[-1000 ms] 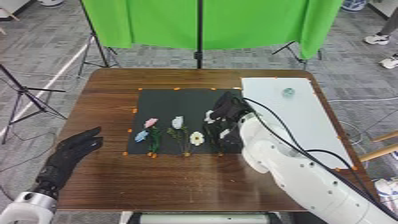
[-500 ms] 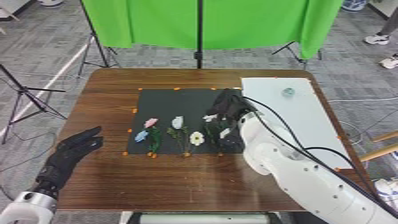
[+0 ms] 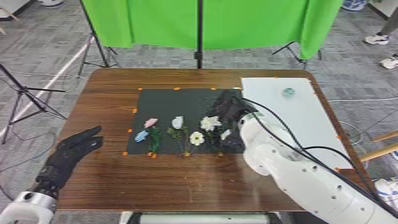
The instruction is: Arrange flowers
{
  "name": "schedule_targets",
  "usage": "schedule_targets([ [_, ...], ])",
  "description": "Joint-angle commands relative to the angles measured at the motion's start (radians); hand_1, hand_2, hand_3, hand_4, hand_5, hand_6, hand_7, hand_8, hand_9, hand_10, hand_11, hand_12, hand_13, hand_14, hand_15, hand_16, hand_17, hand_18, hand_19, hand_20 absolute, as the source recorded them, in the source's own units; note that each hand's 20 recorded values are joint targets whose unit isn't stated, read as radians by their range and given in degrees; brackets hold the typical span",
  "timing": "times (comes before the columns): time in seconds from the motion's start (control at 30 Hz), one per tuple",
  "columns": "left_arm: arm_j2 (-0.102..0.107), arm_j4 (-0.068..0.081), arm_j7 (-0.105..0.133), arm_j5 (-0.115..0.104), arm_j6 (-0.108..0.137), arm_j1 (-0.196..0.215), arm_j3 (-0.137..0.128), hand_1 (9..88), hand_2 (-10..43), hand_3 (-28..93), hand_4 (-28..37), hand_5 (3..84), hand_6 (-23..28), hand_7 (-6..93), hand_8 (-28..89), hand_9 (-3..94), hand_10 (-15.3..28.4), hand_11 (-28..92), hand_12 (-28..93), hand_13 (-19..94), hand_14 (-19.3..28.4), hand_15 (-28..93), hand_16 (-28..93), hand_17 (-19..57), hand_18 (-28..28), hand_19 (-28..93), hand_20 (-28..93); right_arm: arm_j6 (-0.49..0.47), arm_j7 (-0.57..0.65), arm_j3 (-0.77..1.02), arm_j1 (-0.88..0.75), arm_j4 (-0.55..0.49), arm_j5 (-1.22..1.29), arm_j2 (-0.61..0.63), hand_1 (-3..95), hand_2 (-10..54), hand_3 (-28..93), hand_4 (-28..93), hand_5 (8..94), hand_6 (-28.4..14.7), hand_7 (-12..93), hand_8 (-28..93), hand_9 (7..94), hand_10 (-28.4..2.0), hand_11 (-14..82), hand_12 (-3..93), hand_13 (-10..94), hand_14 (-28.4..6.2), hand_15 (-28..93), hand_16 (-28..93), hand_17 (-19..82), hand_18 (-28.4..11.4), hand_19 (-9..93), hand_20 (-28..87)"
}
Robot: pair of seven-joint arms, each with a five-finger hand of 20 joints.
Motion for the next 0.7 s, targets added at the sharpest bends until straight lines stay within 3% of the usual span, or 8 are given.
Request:
schedule_targets([
  [0.03, -0.009, 0.004, -0.006, -0.002, -0.009, 0.012, 0.000, 32.2, -8.3, 64, -10.9, 38.5, 5.6, 7.0, -5, 38.7, 13.9, 15, 12, 32, 17.6, 12, 1, 3.9, 14.7, 13, 15, 0.013, -0.017, 0.008, 0.006, -0.014, -0.040, 0.017, 39.4, -9.5, 64, -14, 70.5, 0.3, 19, -10, 80.4, -13.9, 25.4, 24.1, 85, -5.1, 66, 34, 58, -17.9, 93, 58],
  [0.33, -0.012, 0.001, -0.004, 0.000, -0.006, 0.015, -0.002, 32.2, -8.1, 63, -10.8, 38.5, 5.7, 6.9, -5, 38.7, 13.9, 15, 12, 32, 17.5, 12, 1, 3.8, 14.8, 13, 15, 0.310, -0.011, -0.006, 0.123, 0.057, -0.240, 0.077, 37.6, -9.5, 65, -14, 70.6, 0.1, 20, -9, 78.8, -13.9, 25.4, 24.5, 83, -5.8, 66, 34, 56, -18.1, 93, 57],
  [0.37, -0.013, 0.000, -0.003, 0.000, -0.004, 0.016, -0.002, 32.3, -8.1, 63, -10.8, 38.5, 5.7, 6.9, -5, 38.7, 13.9, 15, 12, 32, 17.5, 12, 1, 3.8, 14.8, 13, 15, 0.167, -0.003, 0.040, 0.119, 0.064, -0.245, 0.092, 37.1, -9.5, 65, -14, 70.4, 0.0, 20, -9, 77.8, -14.2, 25.2, 24.6, 83, -5.9, 66, 34, 55, -18.1, 93, 57],
  [0.43, -0.013, -0.002, -0.001, 0.001, -0.004, 0.017, -0.004, 32.3, -8.1, 63, -10.8, 38.5, 5.7, 6.9, -5, 38.7, 13.9, 15, 12, 32, 17.5, 12, 1, 3.8, 14.8, 13, 15, 0.077, 0.012, 0.054, 0.153, 0.130, -0.261, 0.096, 34.7, -9.5, 65, -13, 67.6, -0.7, 19, -9, 74.4, -15.3, 23.9, 24.7, 81, -6.8, 66, 34, 54, -18.6, 93, 56],
  [0.47, -0.012, -0.002, 0.001, 0.001, -0.003, 0.016, -0.005, 32.3, -8.1, 63, -10.8, 38.5, 5.7, 6.9, -5, 38.7, 13.9, 15, 12, 32, 17.5, 12, 1, 3.8, 14.8, 13, 15, -0.064, 0.038, 0.094, 0.154, 0.125, -0.178, 0.106, 32.6, -9.5, 65, -13, 65.5, -1.4, 18, -9, 72.1, -16.3, 22.6, 24.8, 80, -7.5, 66, 34, 53, -19.0, 93, 55],
  [0.53, -0.012, -0.005, 0.002, 0.001, 0.001, 0.022, -0.010, 32.2, -8.2, 63, -10.7, 38.5, 5.7, 6.9, -5, 38.8, 13.9, 15, 12, 32, 17.5, 12, 1, 3.8, 14.8, 13, 15, -0.192, 0.057, 0.122, 0.181, 0.177, -0.150, 0.103, 30.0, -9.4, 64, -12, 59.7, -3.4, 14, -8, 65.1, -18.5, 18.9, 24.8, 76, -9.7, 67, 34, 51, -20.1, 93, 54],
  [0.57, -0.012, -0.005, 0.002, 0.001, 0.002, 0.023, -0.011, 32.1, -8.3, 64, -10.7, 38.5, 5.7, 6.9, -5, 38.8, 13.9, 15, 12, 32, 17.5, 12, 1, 3.8, 14.8, 13, 15, -0.057, 0.081, 0.111, 0.134, 0.139, -0.221, 0.155, 29.0, -8.9, 63, -11, 57.4, -4.1, 13, -7, 62.9, -19.2, 17.6, 24.7, 75, -10.6, 66, 34, 50, -20.5, 93, 54],
  [0.7, -0.014, -0.004, -0.001, 0.001, -0.002, 0.022, -0.008, 32.2, -8.3, 64, -10.9, 38.5, 5.8, 6.8, -5, 38.7, 13.9, 15, 12, 32, 17.4, 12, 1, 3.7, 14.8, 13, 15, -0.185, 0.165, 0.090, 0.194, 0.234, -0.196, 0.123, 27.0, -8.1, 62, -10, 50.8, -5.8, 9, -5, 55.8, -21.2, 11.5, 23.5, 70, -13.5, 66, 33, 47, -22.0, 93, 52],
])
